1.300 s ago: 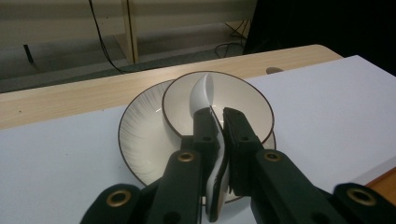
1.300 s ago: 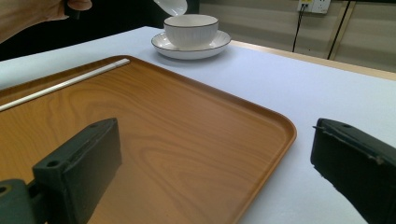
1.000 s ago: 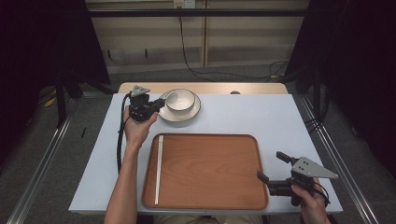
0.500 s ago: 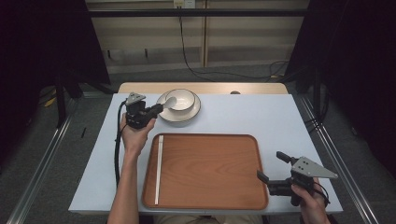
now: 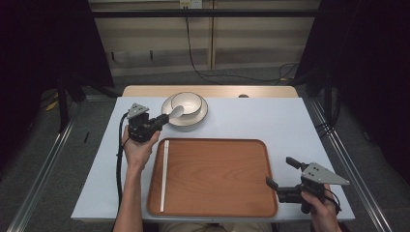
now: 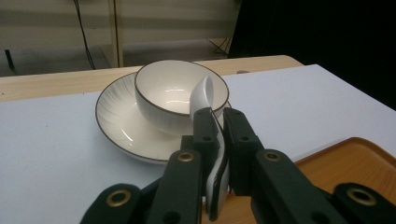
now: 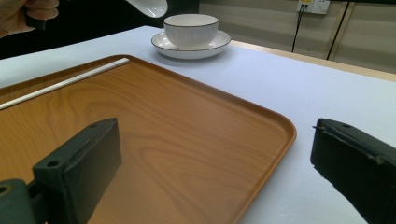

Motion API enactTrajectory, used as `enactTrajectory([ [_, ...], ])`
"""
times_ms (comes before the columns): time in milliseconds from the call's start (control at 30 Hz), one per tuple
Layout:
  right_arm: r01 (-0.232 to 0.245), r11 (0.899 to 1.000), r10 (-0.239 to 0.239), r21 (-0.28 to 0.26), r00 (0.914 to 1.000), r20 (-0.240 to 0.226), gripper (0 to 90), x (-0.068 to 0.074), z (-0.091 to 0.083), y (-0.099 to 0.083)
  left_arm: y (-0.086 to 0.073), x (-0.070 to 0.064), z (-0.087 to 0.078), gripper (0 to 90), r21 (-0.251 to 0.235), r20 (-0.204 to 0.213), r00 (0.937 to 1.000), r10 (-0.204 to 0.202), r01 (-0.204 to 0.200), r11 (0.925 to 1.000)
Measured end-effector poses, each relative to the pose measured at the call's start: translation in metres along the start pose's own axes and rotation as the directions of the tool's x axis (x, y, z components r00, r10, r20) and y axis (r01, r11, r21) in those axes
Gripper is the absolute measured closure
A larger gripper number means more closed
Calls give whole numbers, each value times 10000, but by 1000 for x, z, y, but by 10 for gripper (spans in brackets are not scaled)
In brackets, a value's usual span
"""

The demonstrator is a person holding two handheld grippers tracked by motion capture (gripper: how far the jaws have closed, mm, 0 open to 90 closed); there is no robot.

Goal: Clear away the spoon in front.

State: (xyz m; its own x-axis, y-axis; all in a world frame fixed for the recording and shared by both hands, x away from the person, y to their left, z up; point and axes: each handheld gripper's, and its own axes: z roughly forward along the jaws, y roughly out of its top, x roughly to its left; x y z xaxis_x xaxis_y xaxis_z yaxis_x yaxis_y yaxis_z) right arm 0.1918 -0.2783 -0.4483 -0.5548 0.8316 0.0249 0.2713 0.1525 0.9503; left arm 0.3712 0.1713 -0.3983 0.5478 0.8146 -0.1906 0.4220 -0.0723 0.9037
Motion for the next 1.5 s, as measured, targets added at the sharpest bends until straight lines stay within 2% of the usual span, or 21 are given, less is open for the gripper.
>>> enactTrajectory([
  [100, -21, 10000, 21, -2, 10000, 12, 16, 0, 0, 0, -3, -2, -3, 846, -55, 200, 9997, -159, 160, 9999],
  [200, -29, 10000, 29, -11, 10000, 30, 16, 0, -1, 0, -7, -7, -7, 846, -169, -50, 9999, -158, 157, 9997],
  [233, -29, 10000, 29, -11, 10000, 30, 16, 0, -1, 0, -9, -8, -8, 846, -166, 126, 9998, -157, 159, 9997],
  [500, 2, 10000, -2, 20, 10000, 9, 16, 0, 0, 0, -22, -14, -17, 846, 52, -44, 10000, -74, 74, 10000],
  [600, 36, 10000, -36, 6, 10000, -7, 16, 0, 0, 0, -29, -16, -20, 846, 112, -93, 9998, -166, 168, 9998],
  [700, 45, 10000, -45, 21, 10000, -61, 16, 1, 0, 0, -37, -21, -21, 846, 408, -303, 9995, -6, 18, 9992],
  [867, 15, 10000, -15, 39, 10000, -38, 16, 1, 0, 0, -44, -23, -23, 846, 427, -294, 9995, -71, 83, 9991],
  [967, 34, 10000, -34, 22, 10000, -26, 16, 1, 0, 0, -51, -24, -23, 846, 488, -405, 9990, 206, -186, 9986],
  [1000, 28, 10000, -28, 39, 10000, -33, 16, 1, 0, 0, -52, -23, -22, 846, 688, -364, 9992, 184, -159, 9975],
  [1133, 67, 9999, -67, 78, 10000, -51, 16, 1, 1, 0, -59, -24, -20, 846, 874, -487, 9987, 139, -96, 9961],
  [1233, 46, 10000, -45, 77, 10000, -48, 16, 1, 1, 0, -63, -25, -19, 846, 930, -350, 9994, 65, -32, 9957],
  [1367, 19, 10000, -18, 81, 10000, -70, 16, 1, 1, 0, -68, -29, -16, 845, 1174, -416, 9990, 176, -126, 9930],
  [1500, 9, 10000, -9, 31, 10000, -37, 16, 1, 0, 0, -72, -30, -14, 846, 1265, -348, 9994, 79, -35, 9920],
])
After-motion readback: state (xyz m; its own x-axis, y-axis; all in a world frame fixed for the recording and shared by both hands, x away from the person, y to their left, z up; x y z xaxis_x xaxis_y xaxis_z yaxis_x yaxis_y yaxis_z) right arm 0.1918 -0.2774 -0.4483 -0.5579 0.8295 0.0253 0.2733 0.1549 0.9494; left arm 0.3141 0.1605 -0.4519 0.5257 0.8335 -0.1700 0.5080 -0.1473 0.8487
